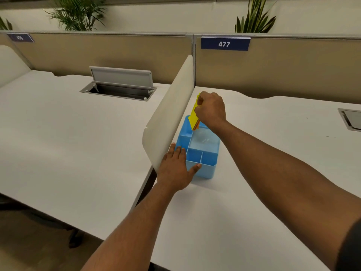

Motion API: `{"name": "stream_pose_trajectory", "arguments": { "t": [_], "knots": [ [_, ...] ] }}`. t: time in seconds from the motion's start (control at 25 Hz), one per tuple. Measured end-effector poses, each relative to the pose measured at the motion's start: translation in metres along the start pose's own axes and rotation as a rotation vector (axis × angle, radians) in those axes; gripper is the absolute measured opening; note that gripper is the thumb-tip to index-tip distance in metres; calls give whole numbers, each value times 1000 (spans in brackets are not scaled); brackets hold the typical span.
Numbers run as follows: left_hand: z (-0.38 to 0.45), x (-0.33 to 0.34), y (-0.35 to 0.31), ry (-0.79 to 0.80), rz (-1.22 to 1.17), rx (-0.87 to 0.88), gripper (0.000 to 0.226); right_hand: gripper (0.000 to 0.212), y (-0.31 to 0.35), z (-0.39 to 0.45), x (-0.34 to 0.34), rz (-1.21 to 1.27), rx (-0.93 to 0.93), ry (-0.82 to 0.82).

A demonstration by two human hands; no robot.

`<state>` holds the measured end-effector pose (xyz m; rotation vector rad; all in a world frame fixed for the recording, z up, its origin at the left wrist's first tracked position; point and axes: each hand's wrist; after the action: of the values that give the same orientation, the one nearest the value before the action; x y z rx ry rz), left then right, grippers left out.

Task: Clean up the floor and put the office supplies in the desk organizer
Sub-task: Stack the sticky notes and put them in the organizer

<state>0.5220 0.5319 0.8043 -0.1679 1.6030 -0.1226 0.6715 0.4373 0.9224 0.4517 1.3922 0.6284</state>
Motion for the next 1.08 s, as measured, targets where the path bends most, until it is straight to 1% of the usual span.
{"name": "stream_pose_trajectory", "arguments": {
  "t": [0.12,0.32,0.44,0.56,0.64,0.76,0.88,0.96,1.04,1.08],
  "knots": [
    [1,-3,-2,28,34,-16,99,11,4,2,23,-41,-14,31],
    [3,-6,-4,38,50,-23,101,22,2,8,44,-157,16,81],
    [3,-3,-3,40,56,-26,102,26,2,10,49,-160,30,75],
    [5,-1,-3,37,73,-36,103,25,7,6,56,-229,-21,83],
    [5,1,-3,28,76,-36,104,19,9,-1,63,-326,-70,146],
    [5,2,-2,11,77,-20,105,21,11,-12,75,-503,-155,252],
    [6,2,-2,12,73,-15,105,29,8,-18,79,-551,-206,215],
    [4,2,-3,10,68,-9,105,44,0,-23,79,-538,-210,180],
    [4,1,-3,12,66,3,106,59,-13,-31,77,-499,-197,195],
    [4,1,-3,16,69,10,106,62,-20,-35,75,-458,-198,213]
  ]
}}
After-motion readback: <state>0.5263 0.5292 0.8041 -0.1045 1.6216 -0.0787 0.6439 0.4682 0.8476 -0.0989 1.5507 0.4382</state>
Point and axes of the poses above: each hand's wrist, its own z-axis towards the middle knuckle, its own x-axis out of the palm, y = z × x, and after that the axes turned 9 degrees about x, right-handed
